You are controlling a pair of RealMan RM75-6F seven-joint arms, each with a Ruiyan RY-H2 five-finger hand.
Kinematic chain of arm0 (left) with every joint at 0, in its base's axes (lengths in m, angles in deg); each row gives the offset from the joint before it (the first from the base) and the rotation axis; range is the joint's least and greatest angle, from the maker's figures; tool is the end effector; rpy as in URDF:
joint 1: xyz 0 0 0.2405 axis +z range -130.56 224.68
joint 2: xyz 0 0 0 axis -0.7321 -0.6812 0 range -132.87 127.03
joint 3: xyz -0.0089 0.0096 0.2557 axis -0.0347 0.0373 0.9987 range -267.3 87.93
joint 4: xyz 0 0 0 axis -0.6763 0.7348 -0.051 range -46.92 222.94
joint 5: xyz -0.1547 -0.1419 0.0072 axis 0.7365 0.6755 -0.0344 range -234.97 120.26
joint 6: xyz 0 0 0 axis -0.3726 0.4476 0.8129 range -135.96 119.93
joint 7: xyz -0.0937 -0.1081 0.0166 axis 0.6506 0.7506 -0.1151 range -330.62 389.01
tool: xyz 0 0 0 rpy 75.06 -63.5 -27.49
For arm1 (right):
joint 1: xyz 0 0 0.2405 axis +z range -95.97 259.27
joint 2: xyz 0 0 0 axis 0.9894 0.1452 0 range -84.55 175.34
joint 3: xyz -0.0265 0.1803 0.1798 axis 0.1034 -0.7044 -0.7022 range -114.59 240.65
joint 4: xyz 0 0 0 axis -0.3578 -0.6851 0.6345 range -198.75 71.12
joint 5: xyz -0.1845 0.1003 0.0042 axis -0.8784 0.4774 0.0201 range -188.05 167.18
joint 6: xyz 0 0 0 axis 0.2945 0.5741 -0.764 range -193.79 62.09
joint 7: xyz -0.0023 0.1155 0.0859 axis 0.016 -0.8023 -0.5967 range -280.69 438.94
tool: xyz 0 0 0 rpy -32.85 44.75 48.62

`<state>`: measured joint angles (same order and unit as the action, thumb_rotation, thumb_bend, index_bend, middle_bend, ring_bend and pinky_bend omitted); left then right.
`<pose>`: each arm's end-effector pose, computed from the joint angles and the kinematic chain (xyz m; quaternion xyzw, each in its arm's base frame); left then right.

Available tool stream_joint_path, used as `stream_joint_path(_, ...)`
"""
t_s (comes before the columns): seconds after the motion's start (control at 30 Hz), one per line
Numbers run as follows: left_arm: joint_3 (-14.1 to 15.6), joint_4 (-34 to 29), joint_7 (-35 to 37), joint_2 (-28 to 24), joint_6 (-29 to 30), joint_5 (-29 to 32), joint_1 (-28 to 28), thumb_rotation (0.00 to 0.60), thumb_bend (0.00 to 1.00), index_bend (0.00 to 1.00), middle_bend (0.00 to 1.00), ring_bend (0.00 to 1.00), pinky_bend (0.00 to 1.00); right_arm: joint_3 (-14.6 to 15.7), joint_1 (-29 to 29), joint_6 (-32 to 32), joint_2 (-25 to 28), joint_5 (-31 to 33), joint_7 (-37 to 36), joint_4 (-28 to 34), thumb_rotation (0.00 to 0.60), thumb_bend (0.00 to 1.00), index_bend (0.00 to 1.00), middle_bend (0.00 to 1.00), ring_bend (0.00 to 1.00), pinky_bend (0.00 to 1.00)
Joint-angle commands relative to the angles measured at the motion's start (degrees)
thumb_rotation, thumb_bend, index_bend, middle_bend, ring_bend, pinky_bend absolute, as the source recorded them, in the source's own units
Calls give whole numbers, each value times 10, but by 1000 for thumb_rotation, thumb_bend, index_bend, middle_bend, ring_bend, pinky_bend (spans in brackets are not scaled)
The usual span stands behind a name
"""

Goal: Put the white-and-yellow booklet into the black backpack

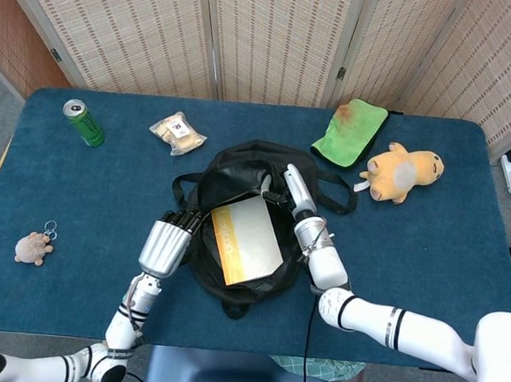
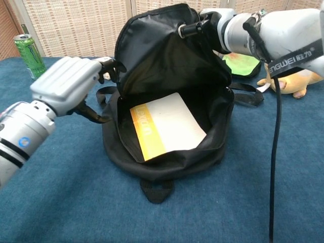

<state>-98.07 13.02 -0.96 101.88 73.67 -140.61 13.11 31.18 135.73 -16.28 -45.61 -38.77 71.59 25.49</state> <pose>-0.1287 0.2939 -0.0336 -0.6748 -0.2167 -0.4804 0.5166 -0.0416 -0.4046 0.0051 0.4144 -0.7147 0.5217 0.2128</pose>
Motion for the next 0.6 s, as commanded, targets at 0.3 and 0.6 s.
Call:
stream_joint_path(0.3, 35, -154, 57, -182, 48, 13, 100, 600, 102, 309, 412, 434, 483, 65, -59, -48, 54, -147, -19, 69, 600, 724, 470, 279, 183, 155)
stream_joint_path(0.6, 11, -159, 88, -239, 30, 73, 128, 600, 102, 313, 413, 433, 481, 131, -105, -84, 158, -297, -9, 164, 599, 80, 0, 26, 1, 2)
